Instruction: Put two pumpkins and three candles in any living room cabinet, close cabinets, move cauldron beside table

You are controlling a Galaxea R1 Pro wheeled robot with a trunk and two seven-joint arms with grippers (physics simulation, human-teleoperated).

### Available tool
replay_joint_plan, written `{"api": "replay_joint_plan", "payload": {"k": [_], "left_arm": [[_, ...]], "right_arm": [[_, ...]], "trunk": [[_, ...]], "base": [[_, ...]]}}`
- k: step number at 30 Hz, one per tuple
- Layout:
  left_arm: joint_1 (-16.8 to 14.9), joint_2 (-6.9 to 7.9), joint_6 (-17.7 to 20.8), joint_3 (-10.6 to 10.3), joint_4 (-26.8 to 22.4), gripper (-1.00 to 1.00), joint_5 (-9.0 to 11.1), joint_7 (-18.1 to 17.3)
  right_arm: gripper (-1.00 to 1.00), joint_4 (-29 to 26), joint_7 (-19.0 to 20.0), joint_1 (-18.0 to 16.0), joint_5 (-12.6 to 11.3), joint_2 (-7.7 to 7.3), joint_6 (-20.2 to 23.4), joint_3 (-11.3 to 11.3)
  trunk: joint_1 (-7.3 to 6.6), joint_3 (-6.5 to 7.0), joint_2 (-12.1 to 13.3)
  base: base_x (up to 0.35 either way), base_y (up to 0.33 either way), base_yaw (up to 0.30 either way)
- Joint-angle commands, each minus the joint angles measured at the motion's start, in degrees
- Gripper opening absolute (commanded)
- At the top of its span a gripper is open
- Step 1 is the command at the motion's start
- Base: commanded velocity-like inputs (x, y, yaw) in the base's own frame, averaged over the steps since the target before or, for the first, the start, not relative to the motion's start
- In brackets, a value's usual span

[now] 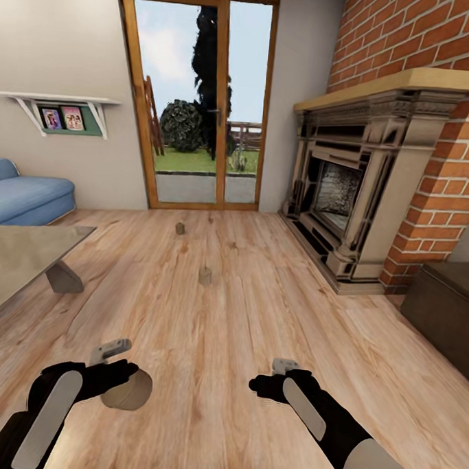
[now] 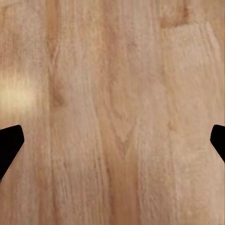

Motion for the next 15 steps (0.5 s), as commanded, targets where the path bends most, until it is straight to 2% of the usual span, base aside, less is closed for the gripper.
{"api": "replay_joint_plan", "payload": {"k": [1,7,12,15], "left_arm": [[0.00,0.01,0.11,0.04,-0.10,-1.00,0.69,0.53],[0.07,0.01,0.13,0.05,-0.10,-1.00,0.78,0.53],[0.08,-0.05,0.13,-0.01,-0.08,-1.00,0.82,0.53],[0.08,-0.08,0.09,0.00,-0.08,-1.00,0.82,0.55]], "right_arm": [[1.00,-0.10,-0.56,-0.06,-0.60,-0.09,0.03,0.26],[1.00,-0.10,-0.49,-0.06,-0.60,-0.13,0.02,0.03],[1.00,-0.09,-0.52,-0.06,-0.60,-0.05,0.02,0.16],[1.00,-0.06,-0.50,-0.06,-0.60,-0.02,0.02,0.18]], "trunk": [[0.02,-0.06,-0.03],[0.02,-0.06,-0.03],[0.02,-0.06,-0.03],[0.02,-0.06,-0.03]], "base": [[0.331,0.000,0.000],[0.331,0.056,0.029],[0.313,0.025,0.244],[0.140,0.004,0.284]]}}
